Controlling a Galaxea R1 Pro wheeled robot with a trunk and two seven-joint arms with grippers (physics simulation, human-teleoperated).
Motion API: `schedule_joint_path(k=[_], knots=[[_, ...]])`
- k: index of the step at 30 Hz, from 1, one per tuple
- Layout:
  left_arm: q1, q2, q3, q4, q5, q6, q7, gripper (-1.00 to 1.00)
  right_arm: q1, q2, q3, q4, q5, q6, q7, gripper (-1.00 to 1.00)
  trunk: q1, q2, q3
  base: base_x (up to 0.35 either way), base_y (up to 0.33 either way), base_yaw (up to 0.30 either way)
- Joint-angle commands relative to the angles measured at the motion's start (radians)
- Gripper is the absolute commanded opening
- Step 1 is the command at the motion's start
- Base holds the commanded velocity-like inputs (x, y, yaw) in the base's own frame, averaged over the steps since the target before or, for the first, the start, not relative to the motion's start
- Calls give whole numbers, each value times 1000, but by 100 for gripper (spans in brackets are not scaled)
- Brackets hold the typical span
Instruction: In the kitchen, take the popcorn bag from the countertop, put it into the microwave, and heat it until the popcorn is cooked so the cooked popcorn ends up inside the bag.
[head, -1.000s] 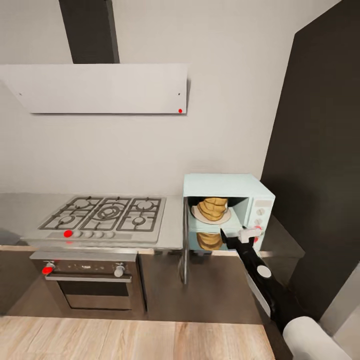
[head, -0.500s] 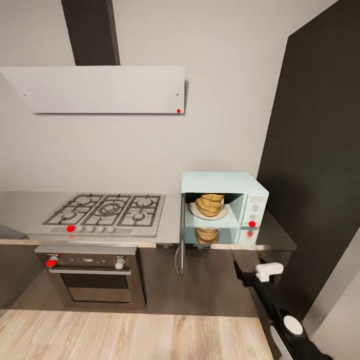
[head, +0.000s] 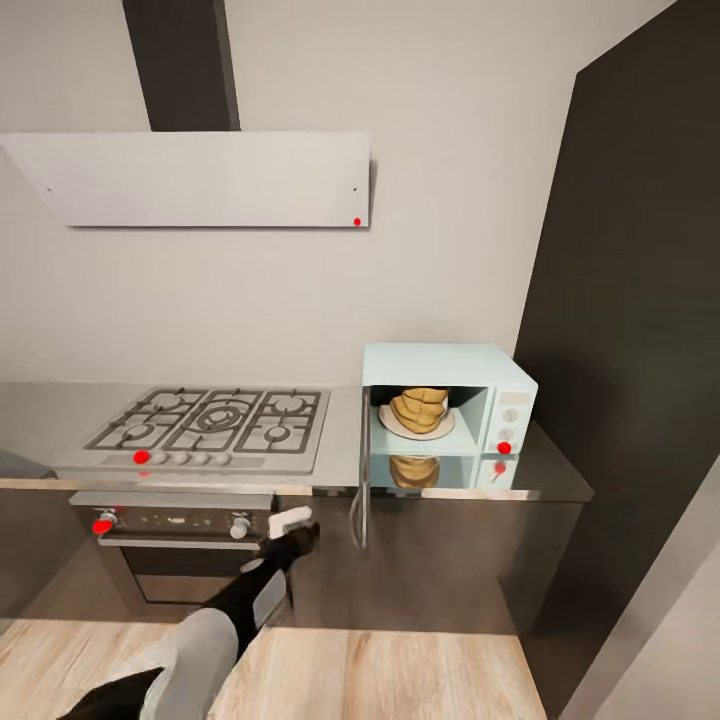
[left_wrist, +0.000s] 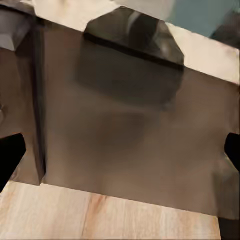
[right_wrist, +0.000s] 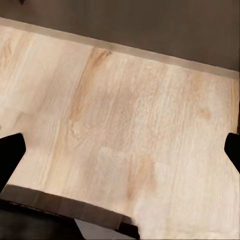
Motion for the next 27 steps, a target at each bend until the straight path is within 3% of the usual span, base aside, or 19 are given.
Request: schedule_joint_path(k=[1, 2, 6, 8, 23, 26, 27], knots=[[-40, -1, 4, -4, -2, -2, 1, 100, -2, -1, 17, 16, -11, -5, -2, 100, 1, -2, -2, 0, 0, 0], [-89, -3, 4, -8, -1, -2, 1, 100, -3, -1, 26, 30, -12, -7, -2, 100, 1, -2, -2, 0, 0, 0], [-193, -3, 3, -32, -1, -1, 2, 100, -5, 0, 36, 51, -12, -8, -5, 100, 1, -2, -1, 0, 0, -136], [-213, -3, 4, -72, 1, 0, 3, 100, -6, 0, 36, 82, -11, -9, -6, 100, 1, -2, -1, 0, 0, -254], [-192, -3, 9, -89, 8, 5, 4, 100, -19, 0, 35, 108, -11, -7, -6, 100, 1, -2, 6, 0, 0, -288], [-179, -3, 9, -76, 7, 45, 4, 100, -19, 0, 35, 108, -11, -7, -6, 100, 1, -2, 8, 0, 0, -290], [-174, -3, 8, -73, 5, 95, 1, 100, -19, 0, 35, 108, -11, -7, -5, 100, 1, -2, 8, 0, 0, -290]])
